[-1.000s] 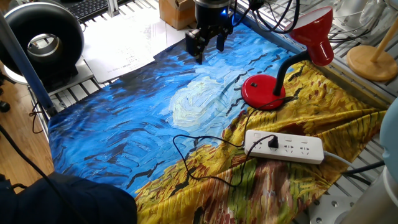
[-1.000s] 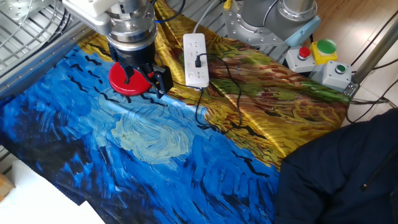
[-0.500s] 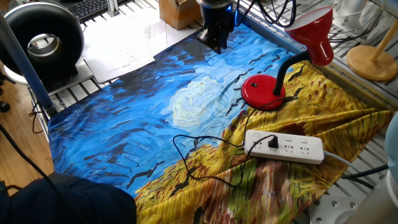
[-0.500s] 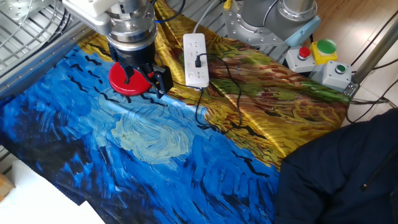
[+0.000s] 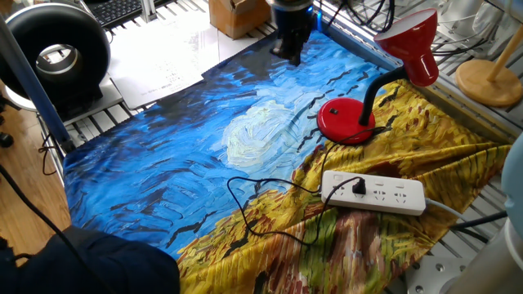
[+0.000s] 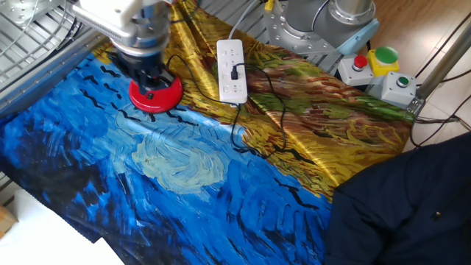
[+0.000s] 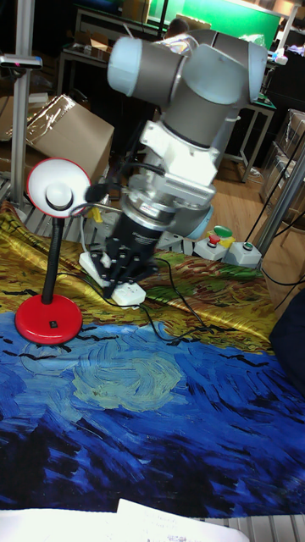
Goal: Turn on the desk lamp by pressing the button
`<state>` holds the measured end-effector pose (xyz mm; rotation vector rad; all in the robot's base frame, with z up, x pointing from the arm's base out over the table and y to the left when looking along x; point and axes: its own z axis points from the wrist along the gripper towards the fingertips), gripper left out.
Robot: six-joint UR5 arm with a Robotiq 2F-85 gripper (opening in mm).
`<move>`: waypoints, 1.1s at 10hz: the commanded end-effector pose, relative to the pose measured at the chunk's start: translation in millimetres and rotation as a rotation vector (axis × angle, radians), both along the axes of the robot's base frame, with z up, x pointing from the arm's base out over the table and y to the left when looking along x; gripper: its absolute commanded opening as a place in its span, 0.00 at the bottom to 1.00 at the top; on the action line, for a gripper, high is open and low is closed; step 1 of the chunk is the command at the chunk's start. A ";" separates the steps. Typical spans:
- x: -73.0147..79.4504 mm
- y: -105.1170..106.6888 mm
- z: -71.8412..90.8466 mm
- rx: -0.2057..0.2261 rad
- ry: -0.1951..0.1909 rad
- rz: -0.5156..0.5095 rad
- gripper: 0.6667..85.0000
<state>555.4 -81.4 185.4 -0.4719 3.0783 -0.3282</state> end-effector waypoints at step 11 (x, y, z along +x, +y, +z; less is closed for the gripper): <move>-57.8 -39.6 17.0 -0.085 0.310 0.230 0.01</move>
